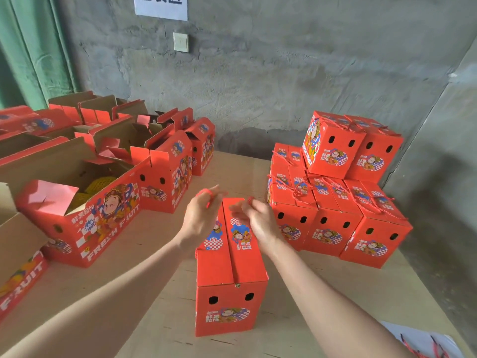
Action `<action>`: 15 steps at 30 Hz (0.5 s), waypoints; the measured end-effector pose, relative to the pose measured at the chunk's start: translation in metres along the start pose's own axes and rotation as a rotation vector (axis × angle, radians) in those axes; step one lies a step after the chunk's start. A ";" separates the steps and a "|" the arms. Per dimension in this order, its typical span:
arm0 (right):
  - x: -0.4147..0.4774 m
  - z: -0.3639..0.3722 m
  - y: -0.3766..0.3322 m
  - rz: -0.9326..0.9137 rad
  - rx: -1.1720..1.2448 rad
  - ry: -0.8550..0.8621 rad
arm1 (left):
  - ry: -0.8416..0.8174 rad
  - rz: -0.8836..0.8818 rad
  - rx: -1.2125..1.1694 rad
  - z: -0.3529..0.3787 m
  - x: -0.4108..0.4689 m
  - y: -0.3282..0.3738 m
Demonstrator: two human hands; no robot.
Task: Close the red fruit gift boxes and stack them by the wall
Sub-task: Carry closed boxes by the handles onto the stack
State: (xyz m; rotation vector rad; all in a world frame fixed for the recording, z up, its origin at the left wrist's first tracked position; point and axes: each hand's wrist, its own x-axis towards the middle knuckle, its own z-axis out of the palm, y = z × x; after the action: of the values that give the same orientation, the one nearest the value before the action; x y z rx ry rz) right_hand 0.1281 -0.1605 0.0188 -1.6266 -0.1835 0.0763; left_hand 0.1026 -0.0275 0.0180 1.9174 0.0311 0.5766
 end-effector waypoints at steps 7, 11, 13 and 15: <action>0.002 0.016 -0.035 0.189 0.206 -0.312 | -0.194 0.138 0.627 -0.012 0.021 0.029; 0.003 0.009 -0.051 0.357 0.062 -0.411 | -0.103 0.122 0.579 -0.020 0.019 0.008; 0.008 0.010 -0.061 0.406 -0.086 -0.338 | -0.117 -0.033 0.572 -0.021 0.013 -0.018; 0.014 0.016 -0.070 0.432 -0.225 -0.252 | -0.181 -0.201 0.531 -0.018 -0.005 -0.046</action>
State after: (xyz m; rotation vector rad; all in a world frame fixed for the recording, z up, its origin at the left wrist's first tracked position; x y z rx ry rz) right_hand 0.1342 -0.1383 0.0882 -1.8566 -0.0306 0.6122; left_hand 0.1018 0.0062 -0.0191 2.4388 0.2819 0.2703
